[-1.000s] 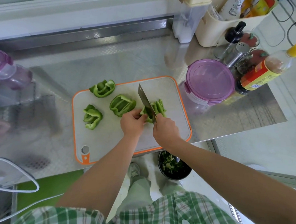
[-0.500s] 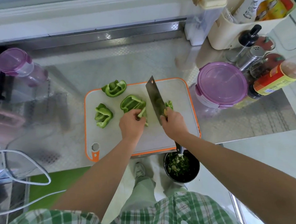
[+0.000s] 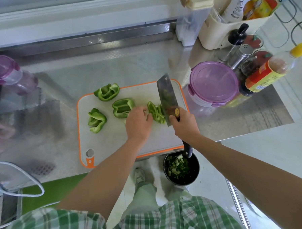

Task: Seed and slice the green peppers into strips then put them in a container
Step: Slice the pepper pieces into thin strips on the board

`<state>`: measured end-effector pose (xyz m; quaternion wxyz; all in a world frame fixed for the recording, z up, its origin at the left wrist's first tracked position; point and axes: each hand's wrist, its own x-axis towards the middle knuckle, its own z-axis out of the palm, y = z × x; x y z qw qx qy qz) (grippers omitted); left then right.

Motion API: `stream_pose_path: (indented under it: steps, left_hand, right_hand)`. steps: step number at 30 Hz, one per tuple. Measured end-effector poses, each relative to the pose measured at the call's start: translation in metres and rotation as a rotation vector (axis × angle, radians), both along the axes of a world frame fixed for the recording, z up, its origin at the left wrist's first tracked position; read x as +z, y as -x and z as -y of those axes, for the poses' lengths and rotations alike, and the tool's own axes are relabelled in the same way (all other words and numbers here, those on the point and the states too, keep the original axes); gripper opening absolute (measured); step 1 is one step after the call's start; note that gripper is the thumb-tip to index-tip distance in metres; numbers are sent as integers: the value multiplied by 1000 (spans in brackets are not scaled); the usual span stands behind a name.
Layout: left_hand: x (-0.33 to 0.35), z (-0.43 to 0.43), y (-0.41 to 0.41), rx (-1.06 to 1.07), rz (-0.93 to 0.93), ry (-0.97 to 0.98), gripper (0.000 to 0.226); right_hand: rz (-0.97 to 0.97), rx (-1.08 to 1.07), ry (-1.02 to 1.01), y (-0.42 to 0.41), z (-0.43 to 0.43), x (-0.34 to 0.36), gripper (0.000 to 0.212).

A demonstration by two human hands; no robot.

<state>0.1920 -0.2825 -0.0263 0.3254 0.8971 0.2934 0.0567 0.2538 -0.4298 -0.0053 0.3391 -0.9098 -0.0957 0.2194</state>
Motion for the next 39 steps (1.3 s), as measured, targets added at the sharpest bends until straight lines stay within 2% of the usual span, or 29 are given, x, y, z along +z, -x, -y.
stream_pose_path:
  steps: [4, 6, 11, 15, 17, 20, 25, 28, 32, 35, 39]
  left_hand:
    - [-13, 3, -29, -25, -132, -10, 31]
    - [-21, -2, -36, -31, -170, 1, 29]
    - [-24, -8, -40, -1, -73, 59, 15]
    - [-21, -13, -39, -125, -132, 33, 39]
    - [-19, -15, -38, -153, -144, 12, 29]
    - [-13, -18, -37, -37, -27, 12, 16]
    - [-2, -20, -33, 180, 133, 37, 17]
    - [-1, -12, -33, 335, 153, 195, 26]
    - [-4, -12, -32, 483, 121, 396, 26]
    - [-5, -17, -31, 560, 112, 432, 27]
    - [4, -11, -31, 586, 114, 471, 31]
  right_hand:
    - [-41, 12, 9, 0, 7, -3, 21]
    - [-52, 37, 22, 2, 9, -5, 28]
    - [-64, 44, 28, 1, 9, -10, 30]
    - [-82, 35, 17, -6, 6, -9, 30]
    - [-89, 40, 18, -7, 4, -6, 29]
    - [-81, 33, -11, -9, 0, -3, 26]
    - [-98, -16, -126, -4, -11, 8, 17]
    - [-124, 27, -174, 6, -20, 11, 12]
    - [-88, 31, -149, 6, -22, 6, 13]
    - [-110, -10, -155, 2, -16, 6, 13]
    - [-132, 42, -155, 7, -16, 6, 15]
